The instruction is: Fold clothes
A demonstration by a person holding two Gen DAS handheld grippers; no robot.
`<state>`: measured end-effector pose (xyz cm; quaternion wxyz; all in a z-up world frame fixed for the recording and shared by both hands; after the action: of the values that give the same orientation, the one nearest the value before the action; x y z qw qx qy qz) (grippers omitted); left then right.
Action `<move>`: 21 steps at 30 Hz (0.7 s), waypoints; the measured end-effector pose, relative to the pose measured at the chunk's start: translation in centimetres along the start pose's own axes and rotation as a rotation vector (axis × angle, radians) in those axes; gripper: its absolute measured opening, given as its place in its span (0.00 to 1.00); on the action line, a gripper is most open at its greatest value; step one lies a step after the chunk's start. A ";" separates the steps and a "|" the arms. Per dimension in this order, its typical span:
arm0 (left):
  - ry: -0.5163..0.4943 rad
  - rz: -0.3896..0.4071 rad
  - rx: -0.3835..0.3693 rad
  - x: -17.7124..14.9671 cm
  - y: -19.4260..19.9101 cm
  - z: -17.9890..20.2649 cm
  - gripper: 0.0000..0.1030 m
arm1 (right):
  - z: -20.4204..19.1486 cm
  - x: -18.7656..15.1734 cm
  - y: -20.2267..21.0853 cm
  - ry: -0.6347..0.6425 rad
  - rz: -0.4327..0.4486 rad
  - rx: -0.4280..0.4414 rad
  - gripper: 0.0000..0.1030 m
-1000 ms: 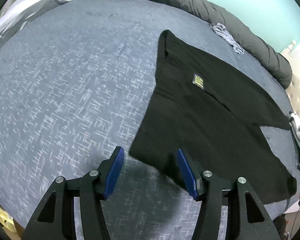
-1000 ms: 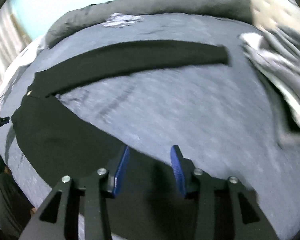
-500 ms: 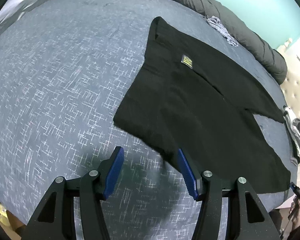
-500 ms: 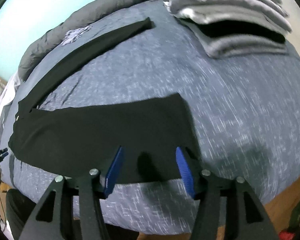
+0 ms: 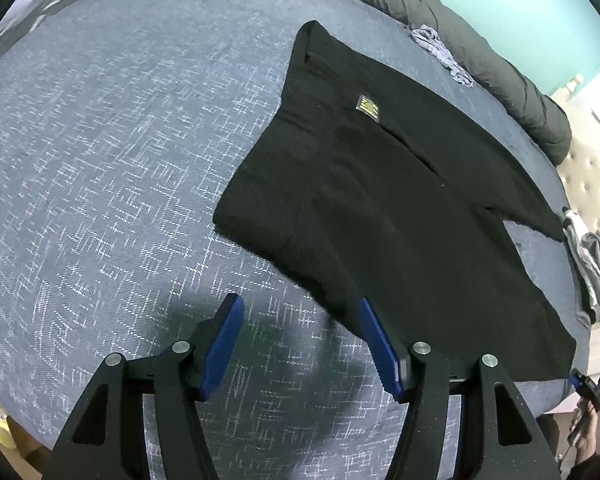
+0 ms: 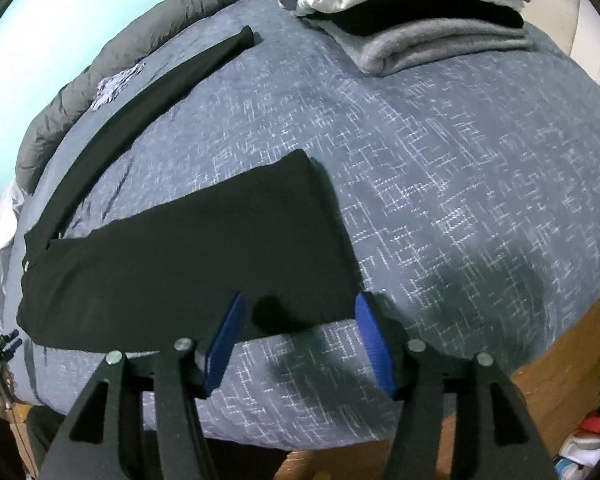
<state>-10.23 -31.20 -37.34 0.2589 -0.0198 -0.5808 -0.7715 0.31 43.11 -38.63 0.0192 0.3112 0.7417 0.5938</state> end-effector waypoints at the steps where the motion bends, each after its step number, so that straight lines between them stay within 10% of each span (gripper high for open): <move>1: 0.005 -0.002 -0.004 0.0 -0.1 0.0 0.63 | 0.0 0.1 0.0 -0.009 0.001 0.005 0.57; 21: 0.070 -0.010 -0.027 1.4 -2.6 -0.3 0.62 | 0.5 0.9 -0.1 -0.058 0.002 -0.043 0.38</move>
<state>-12.46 -31.47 -39.31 0.2748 0.0066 -0.5609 -0.7809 -0.26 43.95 -38.61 0.0468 0.3288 0.7276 0.6002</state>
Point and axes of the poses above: each gripper's, at about its wrist camera, not at the fingertips, and y roughly against the way its jaws point, z to its right, x to its top, the point moved 10 cm from there along -y, roughly the way its jaws point, and after that the axes turned 1 degree about -z, right-handed, at the moved point
